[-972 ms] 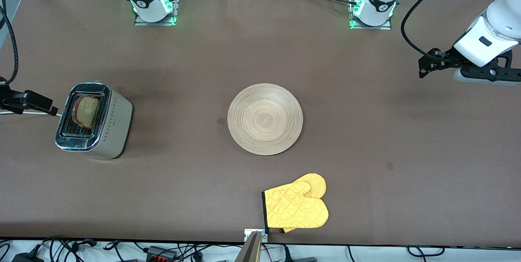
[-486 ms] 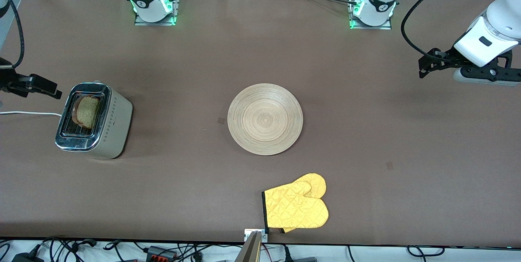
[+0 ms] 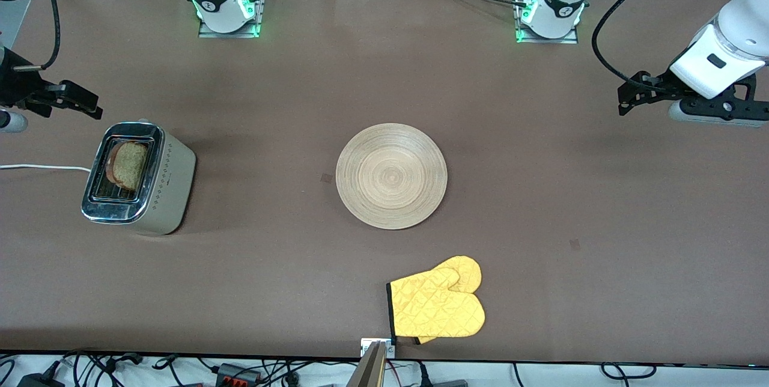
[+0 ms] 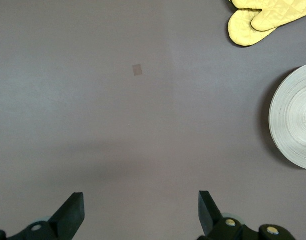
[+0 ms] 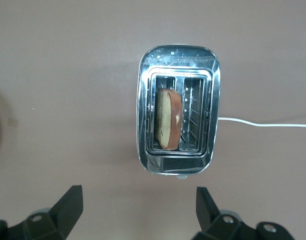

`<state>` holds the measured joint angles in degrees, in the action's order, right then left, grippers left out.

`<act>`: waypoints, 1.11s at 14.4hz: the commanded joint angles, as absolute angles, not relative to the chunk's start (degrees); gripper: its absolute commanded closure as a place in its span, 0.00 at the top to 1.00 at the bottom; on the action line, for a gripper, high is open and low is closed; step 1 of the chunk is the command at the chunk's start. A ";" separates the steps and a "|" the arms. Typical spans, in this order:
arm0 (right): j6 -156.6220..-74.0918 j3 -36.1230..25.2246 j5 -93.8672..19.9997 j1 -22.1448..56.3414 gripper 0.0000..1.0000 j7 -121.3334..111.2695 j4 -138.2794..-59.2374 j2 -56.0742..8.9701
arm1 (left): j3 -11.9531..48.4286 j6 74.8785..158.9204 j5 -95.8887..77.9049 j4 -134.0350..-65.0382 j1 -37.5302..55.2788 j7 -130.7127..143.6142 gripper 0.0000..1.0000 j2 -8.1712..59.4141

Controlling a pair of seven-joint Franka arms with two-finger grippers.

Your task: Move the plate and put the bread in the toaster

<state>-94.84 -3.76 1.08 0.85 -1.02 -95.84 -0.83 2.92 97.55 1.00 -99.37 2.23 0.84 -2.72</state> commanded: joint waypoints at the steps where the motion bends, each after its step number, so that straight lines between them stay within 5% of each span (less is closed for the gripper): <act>1: -95.36 -3.78 1.23 0.79 1.00 -0.26 -99.49 2.11 | 2.99 96.42 0.62 -98.79 2.02 0.70 1.00 -3.25; 16: -96.77 -3.69 1.23 0.88 1.00 -0.88 -98.09 1.58 | 2.99 96.42 0.62 -98.79 2.02 0.70 1.00 -3.25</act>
<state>-97.16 -3.98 1.07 0.86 -0.93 -98.03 0.84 2.92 97.55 1.00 -99.37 2.23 0.85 -2.72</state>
